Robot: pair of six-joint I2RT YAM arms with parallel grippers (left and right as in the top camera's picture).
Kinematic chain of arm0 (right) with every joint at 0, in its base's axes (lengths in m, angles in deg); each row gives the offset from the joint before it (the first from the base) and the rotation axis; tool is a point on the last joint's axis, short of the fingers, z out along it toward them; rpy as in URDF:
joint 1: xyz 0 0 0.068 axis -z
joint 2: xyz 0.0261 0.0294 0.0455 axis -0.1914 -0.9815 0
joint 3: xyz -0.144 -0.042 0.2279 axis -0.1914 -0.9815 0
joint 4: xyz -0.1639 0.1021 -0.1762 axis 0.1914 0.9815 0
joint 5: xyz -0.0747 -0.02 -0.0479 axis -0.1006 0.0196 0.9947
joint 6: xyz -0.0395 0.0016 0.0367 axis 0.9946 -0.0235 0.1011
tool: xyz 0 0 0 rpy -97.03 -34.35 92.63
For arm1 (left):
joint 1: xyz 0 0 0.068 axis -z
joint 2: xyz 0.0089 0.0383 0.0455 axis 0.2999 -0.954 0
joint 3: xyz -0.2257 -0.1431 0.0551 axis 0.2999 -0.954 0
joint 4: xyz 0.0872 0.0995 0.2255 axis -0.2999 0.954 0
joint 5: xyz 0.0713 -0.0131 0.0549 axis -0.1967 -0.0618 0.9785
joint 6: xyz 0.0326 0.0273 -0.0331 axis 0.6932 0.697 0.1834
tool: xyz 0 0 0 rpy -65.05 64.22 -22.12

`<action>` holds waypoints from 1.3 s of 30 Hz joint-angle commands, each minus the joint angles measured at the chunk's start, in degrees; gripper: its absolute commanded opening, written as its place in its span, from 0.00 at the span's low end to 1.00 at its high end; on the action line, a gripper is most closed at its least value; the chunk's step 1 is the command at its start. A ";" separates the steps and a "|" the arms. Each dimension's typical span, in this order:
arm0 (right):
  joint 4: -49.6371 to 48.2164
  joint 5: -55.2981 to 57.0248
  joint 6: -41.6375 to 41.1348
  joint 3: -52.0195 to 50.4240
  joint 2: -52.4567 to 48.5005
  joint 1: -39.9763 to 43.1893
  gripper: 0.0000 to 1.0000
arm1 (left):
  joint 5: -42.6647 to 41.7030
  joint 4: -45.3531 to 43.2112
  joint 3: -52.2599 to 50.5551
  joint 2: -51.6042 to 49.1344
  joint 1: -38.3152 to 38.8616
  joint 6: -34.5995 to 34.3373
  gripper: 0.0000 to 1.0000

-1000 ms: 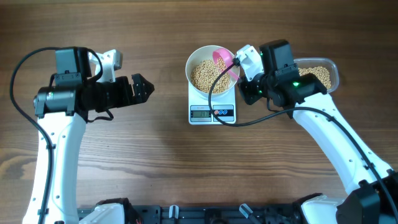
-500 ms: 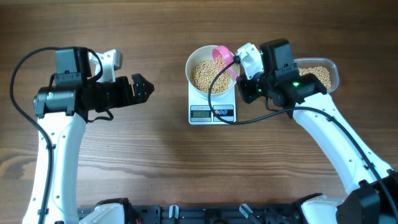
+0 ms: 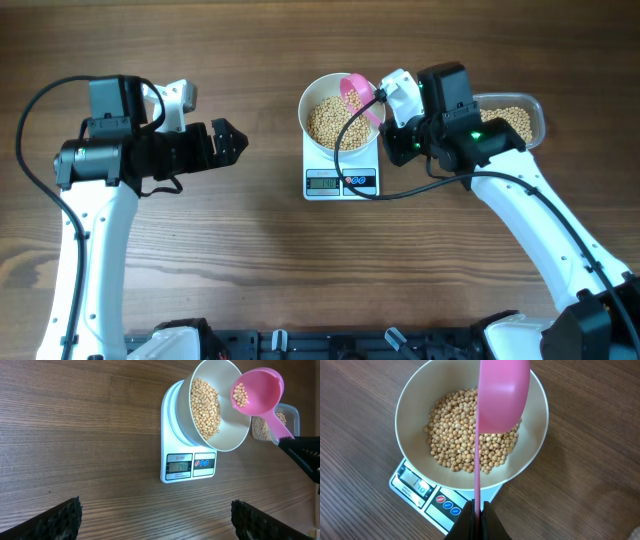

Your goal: Scoop item into bowl and weigh 150g on scale

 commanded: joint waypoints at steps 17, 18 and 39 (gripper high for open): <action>-0.52 -0.90 3.93 0.94 0.72 -0.24 0.04 | -1.05 0.02 1.07 0.15 0.15 1.14 1.00; -0.50 -0.90 4.13 0.94 0.72 -0.24 0.04 | -1.05 0.02 1.07 0.15 0.15 1.14 1.00; -0.68 0.63 6.54 0.94 0.72 -0.24 0.04 | -1.05 0.02 1.07 0.15 0.15 1.14 1.00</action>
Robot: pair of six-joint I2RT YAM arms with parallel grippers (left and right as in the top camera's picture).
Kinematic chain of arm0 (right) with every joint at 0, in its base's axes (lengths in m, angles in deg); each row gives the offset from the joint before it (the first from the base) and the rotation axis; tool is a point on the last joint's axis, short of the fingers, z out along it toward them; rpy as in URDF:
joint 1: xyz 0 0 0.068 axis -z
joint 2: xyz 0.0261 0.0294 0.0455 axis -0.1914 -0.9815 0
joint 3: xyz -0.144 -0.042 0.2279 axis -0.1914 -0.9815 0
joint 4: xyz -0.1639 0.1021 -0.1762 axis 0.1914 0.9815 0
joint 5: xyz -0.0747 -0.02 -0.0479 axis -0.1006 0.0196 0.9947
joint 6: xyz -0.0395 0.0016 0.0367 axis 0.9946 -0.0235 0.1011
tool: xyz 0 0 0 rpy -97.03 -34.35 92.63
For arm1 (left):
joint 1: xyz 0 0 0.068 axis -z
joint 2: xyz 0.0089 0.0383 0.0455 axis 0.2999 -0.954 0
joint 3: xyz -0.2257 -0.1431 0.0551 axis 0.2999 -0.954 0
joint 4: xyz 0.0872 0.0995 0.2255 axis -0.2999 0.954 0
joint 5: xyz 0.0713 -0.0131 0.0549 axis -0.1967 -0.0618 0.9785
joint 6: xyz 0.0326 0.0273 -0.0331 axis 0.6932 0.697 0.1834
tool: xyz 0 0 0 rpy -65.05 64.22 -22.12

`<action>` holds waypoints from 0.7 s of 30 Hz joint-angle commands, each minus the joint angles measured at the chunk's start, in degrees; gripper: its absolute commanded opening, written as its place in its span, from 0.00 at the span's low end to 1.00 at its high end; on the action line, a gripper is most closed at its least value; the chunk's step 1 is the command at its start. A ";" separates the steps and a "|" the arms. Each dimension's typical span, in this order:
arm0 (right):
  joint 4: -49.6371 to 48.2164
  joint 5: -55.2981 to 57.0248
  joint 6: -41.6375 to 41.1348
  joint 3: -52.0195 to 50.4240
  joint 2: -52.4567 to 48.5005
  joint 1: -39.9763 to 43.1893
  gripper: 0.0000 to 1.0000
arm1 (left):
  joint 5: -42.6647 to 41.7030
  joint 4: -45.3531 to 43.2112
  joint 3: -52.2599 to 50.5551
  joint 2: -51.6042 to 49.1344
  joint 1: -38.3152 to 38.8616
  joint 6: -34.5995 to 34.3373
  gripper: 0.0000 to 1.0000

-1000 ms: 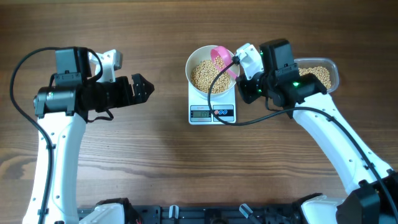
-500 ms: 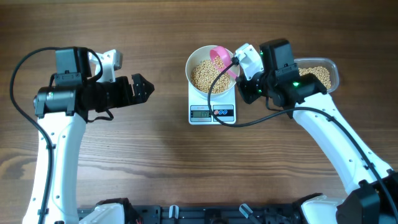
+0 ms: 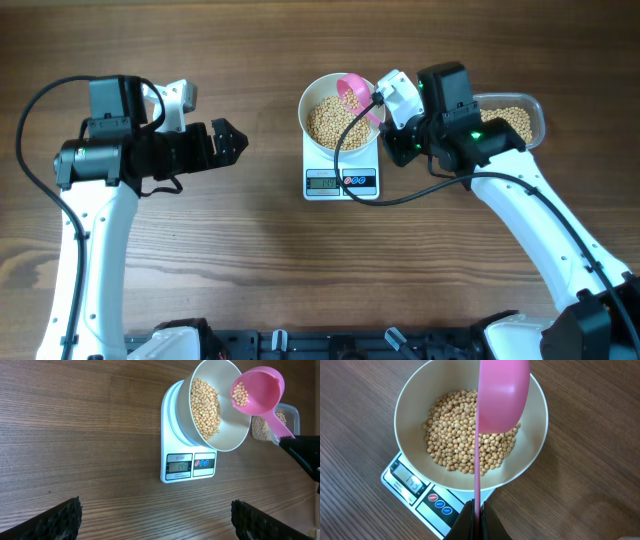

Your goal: Scoop item into bowl and weigh 150g on scale

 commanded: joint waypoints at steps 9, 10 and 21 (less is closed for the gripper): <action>-0.04 -1.49 -0.37 0.94 0.72 -0.24 0.04 | -1.07 0.00 1.07 0.15 0.15 1.14 1.00; -0.07 -1.75 -0.42 0.94 0.72 -0.24 0.04 | -1.07 0.00 1.07 0.15 0.15 1.14 1.00; -0.11 -2.12 -0.37 0.94 0.72 -0.24 0.04 | -1.07 0.00 1.07 0.15 0.15 1.14 1.00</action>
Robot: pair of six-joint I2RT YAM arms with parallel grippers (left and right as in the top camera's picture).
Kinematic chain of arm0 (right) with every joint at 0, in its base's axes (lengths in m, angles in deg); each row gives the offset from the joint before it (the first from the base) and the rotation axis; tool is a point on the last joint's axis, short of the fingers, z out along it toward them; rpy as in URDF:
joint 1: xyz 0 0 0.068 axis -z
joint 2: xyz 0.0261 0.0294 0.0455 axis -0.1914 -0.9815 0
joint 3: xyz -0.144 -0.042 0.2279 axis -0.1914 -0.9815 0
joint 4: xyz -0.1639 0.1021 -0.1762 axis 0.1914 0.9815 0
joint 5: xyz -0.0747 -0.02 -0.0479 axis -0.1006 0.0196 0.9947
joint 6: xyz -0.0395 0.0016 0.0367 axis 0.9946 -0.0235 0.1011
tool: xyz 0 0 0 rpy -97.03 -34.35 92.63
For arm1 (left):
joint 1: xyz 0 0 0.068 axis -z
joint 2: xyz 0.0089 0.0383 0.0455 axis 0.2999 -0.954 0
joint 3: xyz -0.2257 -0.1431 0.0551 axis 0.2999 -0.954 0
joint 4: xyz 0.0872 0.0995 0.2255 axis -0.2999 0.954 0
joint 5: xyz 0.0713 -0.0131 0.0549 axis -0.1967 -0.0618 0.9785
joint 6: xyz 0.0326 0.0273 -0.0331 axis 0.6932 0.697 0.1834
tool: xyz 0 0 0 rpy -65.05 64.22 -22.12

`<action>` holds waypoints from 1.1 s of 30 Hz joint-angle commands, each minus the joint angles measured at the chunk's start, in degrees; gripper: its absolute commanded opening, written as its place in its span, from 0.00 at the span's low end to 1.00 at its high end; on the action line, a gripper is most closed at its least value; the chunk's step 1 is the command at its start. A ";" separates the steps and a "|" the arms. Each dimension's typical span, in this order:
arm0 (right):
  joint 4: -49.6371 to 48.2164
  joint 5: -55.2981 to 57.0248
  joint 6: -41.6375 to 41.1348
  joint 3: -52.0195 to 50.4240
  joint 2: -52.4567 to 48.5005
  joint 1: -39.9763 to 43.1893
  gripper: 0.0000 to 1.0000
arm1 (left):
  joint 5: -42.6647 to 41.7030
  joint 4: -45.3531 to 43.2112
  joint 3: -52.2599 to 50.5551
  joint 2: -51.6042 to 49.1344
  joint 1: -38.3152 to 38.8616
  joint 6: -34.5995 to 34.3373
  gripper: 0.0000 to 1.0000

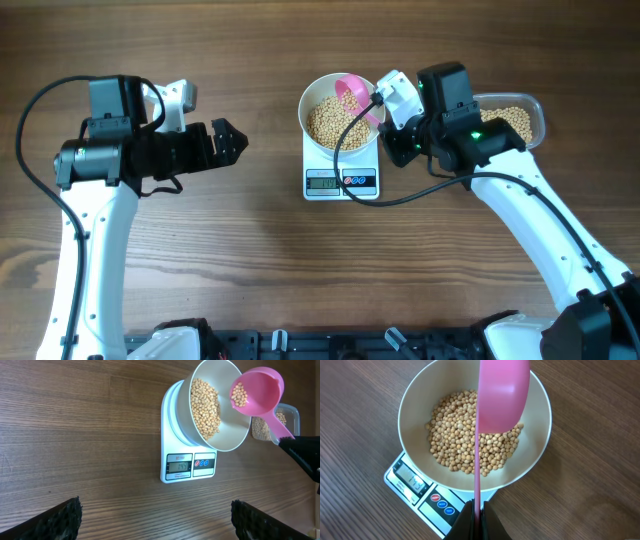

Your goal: Scoop item into bowl and weigh 150g on scale

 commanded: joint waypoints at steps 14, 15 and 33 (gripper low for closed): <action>-1.60 -3.10 -3.26 0.94 0.35 -0.24 0.04 | -1.07 0.00 1.07 0.15 0.15 1.14 1.00; -1.53 -3.08 -3.28 0.94 0.52 -0.24 0.04 | -1.07 0.00 1.07 0.15 0.15 1.14 1.00; -0.63 -4.57 -7.80 1.05 0.50 -0.22 0.04 | -1.07 0.00 1.07 0.15 0.15 1.14 1.00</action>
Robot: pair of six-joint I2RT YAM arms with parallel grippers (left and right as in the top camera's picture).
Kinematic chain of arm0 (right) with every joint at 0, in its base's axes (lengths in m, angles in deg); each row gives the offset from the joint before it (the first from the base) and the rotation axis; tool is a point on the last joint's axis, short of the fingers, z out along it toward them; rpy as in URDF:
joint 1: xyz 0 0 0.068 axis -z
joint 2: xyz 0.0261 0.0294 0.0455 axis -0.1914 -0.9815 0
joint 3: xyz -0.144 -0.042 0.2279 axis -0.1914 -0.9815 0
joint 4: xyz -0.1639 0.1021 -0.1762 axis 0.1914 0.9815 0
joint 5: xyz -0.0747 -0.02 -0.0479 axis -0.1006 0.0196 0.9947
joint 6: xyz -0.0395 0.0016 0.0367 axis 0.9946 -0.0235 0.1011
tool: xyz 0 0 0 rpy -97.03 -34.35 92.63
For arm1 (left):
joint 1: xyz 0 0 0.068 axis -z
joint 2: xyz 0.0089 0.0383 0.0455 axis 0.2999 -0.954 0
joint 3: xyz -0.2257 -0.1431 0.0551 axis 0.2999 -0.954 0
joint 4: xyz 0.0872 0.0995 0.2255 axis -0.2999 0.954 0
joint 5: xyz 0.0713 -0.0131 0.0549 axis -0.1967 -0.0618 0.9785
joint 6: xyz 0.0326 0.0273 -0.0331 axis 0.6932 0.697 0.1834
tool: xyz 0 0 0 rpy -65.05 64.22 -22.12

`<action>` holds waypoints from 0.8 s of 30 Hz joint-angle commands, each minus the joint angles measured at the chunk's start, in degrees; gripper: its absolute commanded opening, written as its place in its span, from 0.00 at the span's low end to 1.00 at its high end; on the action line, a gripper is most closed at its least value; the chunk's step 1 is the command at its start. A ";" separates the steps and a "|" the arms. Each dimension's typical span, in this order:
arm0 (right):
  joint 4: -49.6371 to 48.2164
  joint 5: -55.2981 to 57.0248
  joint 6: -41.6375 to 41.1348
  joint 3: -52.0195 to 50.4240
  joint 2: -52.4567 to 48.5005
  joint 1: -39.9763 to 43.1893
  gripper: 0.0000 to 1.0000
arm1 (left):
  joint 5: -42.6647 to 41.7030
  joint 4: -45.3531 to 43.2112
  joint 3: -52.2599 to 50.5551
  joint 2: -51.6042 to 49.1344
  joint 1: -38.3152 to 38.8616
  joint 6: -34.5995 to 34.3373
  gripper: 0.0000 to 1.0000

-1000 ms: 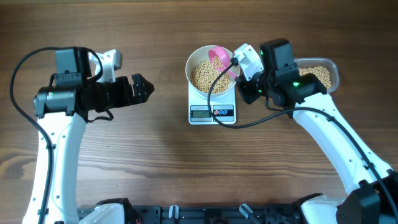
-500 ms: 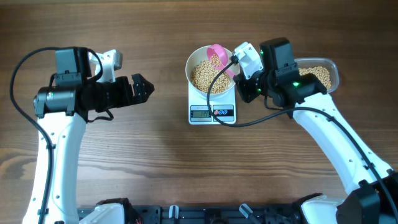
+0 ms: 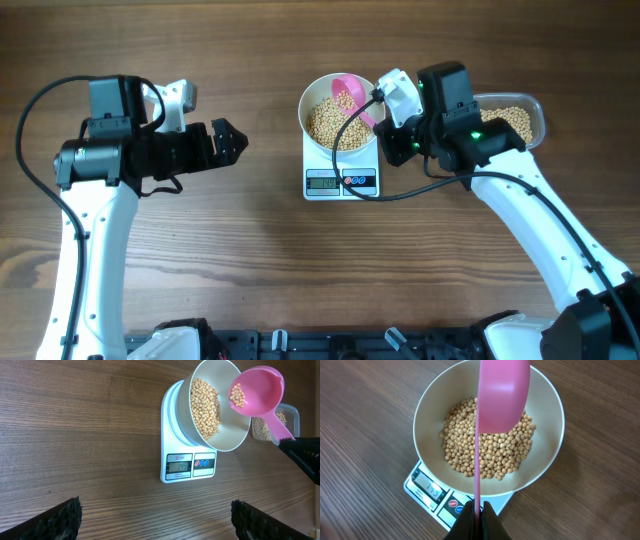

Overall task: Scoop item into bowl and weigh 150g on scale
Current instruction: 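Shake the pink scoop over the bowl to drop a few more soybeans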

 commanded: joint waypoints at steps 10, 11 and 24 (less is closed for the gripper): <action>-0.17 -1.33 -1.51 1.05 0.50 -0.22 0.04 | -1.07 0.00 1.07 0.15 0.15 1.14 1.00; -0.20 -1.31 -1.53 1.05 0.50 -0.22 0.04 | -1.07 0.00 1.07 0.15 0.15 1.14 1.00; 1.03 -0.07 2.97 1.05 0.50 -0.24 0.04 | -1.07 0.00 1.07 0.15 0.15 1.14 1.00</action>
